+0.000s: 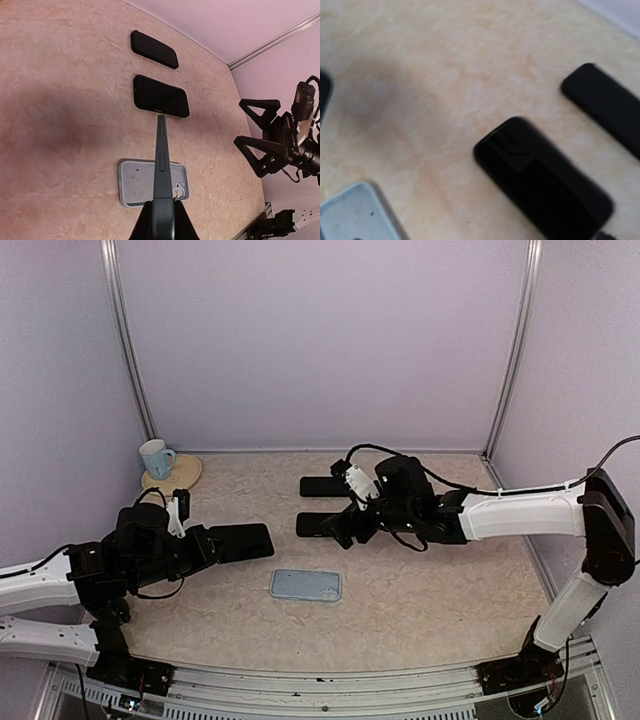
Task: Put the phone into the phone case
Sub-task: Install the phone into the phone case.
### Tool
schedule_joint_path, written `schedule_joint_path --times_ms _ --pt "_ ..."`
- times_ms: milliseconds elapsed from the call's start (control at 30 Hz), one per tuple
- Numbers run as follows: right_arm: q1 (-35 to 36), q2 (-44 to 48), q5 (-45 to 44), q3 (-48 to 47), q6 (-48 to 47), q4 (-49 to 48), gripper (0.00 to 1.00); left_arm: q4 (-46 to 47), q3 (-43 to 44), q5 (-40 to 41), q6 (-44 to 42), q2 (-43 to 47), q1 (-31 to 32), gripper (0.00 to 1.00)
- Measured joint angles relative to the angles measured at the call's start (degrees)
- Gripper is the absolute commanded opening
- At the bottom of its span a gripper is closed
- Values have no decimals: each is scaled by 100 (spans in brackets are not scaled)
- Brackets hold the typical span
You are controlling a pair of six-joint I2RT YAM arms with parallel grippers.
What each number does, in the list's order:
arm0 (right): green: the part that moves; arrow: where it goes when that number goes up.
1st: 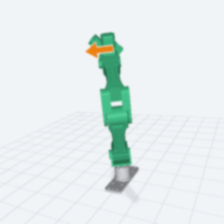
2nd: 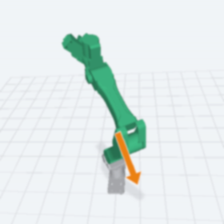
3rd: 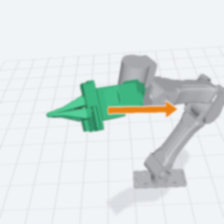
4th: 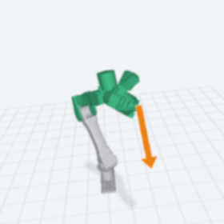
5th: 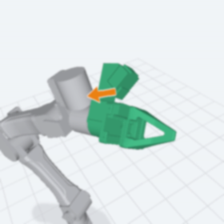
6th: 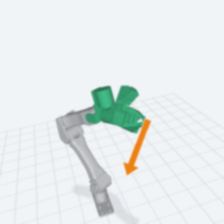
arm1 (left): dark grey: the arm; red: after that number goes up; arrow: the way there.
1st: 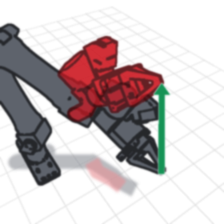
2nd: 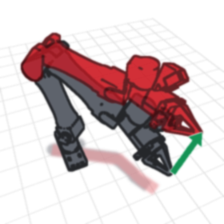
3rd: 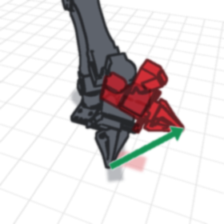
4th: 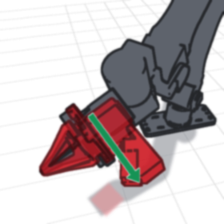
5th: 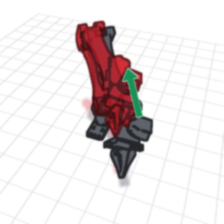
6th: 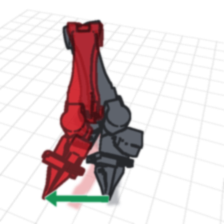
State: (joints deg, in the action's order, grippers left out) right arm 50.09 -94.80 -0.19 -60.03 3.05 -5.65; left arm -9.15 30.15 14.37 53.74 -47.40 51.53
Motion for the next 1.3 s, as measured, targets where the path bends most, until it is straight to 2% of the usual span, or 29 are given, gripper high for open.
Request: schedule_joint_path --times_ms 233,467,700,900,1300 --pt "-15 787 -431 603 339 -164 100 280 0 -192 -2 -260 11 0" --pt "-258 835 -199 863 1012 -310 100 402 85 -529 -59 -702 55 0" --pt "-291 929 173 1808 1547 -769 100 439 474 -1019 -295 -1113 63 0" --pt "-291 903 273 1856 1790 -785 100 516 791 -1633 -514 -1628 50 0" --pt "-291 758 389 1853 1895 -758 99 647 881 -2601 -695 -2251 -243 0"
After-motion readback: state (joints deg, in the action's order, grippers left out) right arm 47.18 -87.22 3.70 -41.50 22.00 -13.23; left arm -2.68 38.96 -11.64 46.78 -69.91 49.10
